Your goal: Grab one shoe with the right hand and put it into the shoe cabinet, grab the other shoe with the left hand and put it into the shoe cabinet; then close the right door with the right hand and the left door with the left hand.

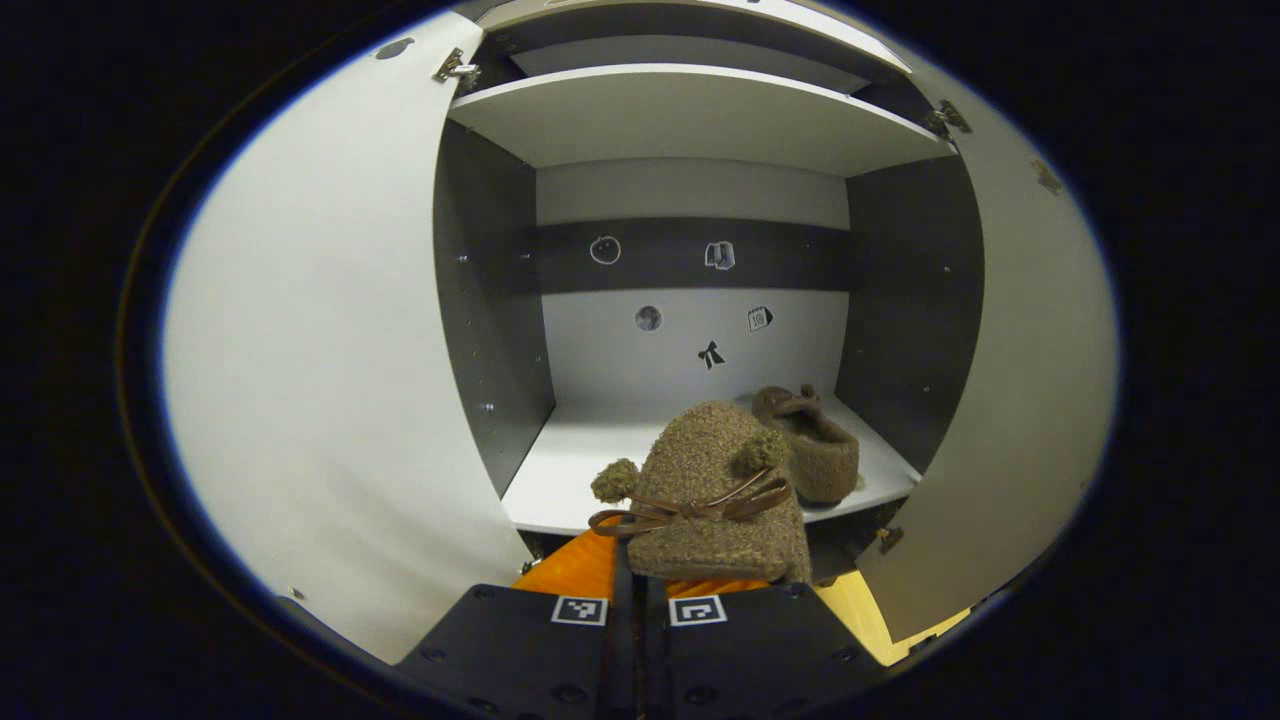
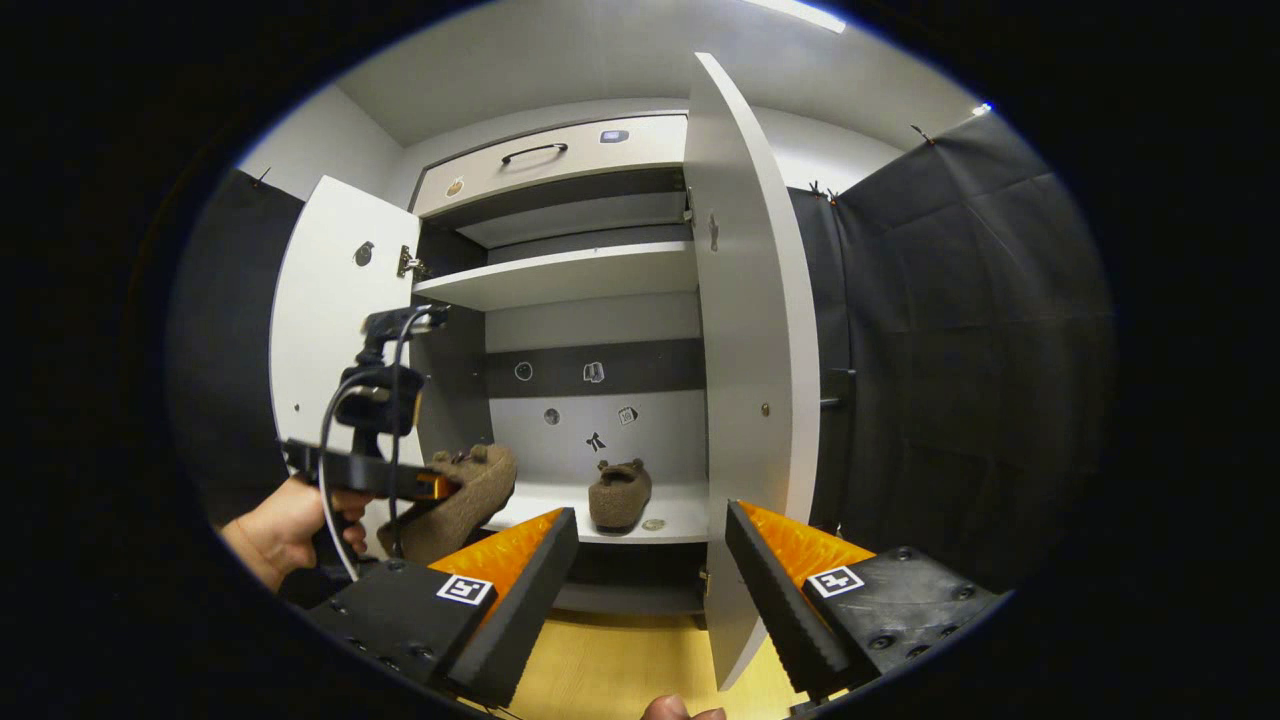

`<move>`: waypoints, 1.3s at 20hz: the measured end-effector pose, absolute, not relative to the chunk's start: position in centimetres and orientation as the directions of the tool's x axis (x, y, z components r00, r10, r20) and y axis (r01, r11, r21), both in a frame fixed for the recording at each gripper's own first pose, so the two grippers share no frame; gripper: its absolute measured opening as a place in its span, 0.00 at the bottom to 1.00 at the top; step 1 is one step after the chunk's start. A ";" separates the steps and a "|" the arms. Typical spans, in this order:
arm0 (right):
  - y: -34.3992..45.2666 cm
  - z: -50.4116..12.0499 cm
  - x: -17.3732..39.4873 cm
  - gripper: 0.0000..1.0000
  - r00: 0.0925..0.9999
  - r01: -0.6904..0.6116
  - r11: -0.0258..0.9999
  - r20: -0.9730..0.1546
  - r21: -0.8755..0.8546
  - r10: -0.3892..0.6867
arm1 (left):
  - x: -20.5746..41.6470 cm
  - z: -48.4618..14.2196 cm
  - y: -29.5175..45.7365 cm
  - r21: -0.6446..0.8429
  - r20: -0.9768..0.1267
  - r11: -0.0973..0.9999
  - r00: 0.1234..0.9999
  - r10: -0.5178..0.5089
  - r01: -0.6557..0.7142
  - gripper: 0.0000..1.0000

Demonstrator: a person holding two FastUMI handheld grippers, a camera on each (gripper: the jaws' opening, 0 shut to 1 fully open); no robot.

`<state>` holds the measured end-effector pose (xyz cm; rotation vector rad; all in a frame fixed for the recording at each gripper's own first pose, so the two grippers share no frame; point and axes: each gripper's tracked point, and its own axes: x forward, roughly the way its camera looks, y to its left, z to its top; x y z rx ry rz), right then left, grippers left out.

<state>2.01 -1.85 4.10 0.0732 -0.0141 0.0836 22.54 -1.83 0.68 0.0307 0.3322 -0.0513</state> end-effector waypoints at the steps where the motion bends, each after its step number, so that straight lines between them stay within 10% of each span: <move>1: -1.8 4.1 1.8 0.98 0.996 -0.087 0.994 0.020 0.069 0.086 | 23.8 1.1 -1.9 0.023 -0.326 0.998 0.944 -0.043 0.053 0.08; 15: -5.4 3.7 -1.2 0.98 1.000 -0.007 0.998 0.008 0.055 0.007 | 42.3 -4.7 -0.7 0.075 -0.517 0.997 0.854 0.052 -0.016 0.08; 26: -8.4 3.7 -1.5 0.98 0.998 0.066 0.995 -0.005 0.071 -0.066 | 44.9 -8.1 0.3 0.136 -0.573 0.990 0.812 0.115 -0.045 0.10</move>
